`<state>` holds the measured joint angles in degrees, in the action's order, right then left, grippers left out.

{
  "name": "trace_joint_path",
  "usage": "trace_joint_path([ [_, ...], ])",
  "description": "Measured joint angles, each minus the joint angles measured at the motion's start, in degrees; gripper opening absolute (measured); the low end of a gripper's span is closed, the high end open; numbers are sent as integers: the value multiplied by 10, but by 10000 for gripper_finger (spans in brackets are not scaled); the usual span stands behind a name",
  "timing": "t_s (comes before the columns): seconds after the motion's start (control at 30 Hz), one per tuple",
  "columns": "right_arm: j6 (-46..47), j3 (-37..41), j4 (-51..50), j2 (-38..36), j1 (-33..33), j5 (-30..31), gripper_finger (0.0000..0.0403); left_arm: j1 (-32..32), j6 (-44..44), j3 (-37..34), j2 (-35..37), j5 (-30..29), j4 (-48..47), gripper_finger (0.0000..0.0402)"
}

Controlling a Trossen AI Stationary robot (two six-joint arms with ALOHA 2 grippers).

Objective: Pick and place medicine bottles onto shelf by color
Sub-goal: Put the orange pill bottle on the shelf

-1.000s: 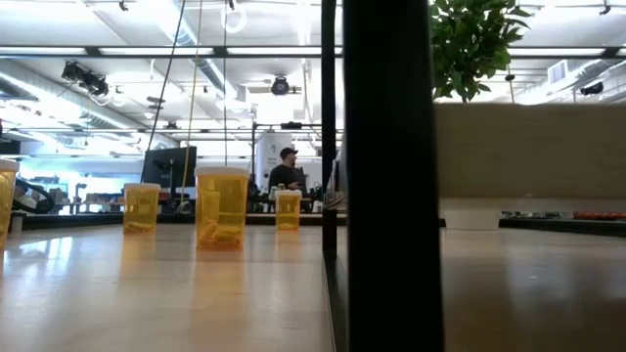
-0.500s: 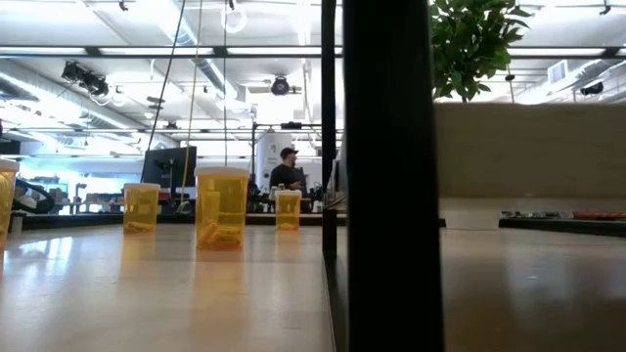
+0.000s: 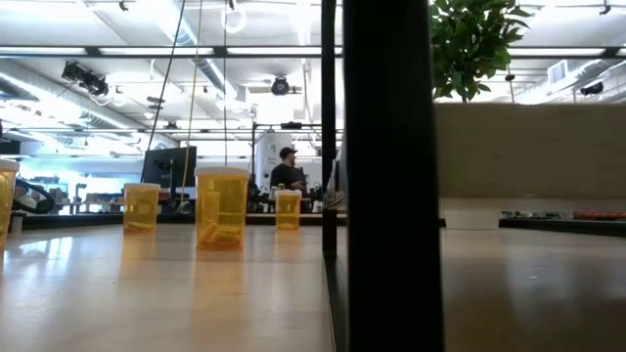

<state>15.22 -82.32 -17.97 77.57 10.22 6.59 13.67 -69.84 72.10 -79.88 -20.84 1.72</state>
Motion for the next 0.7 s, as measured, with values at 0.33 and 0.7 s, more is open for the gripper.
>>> trace_joint_path([
  [0.33,7,-1,-26,-7,0,0,228,-3,-3,0,0,-12,-1,346],
  [0.7,10,-1,-93,-55,-9,44,229,-7,-11,0,4,-89,18,346],
])
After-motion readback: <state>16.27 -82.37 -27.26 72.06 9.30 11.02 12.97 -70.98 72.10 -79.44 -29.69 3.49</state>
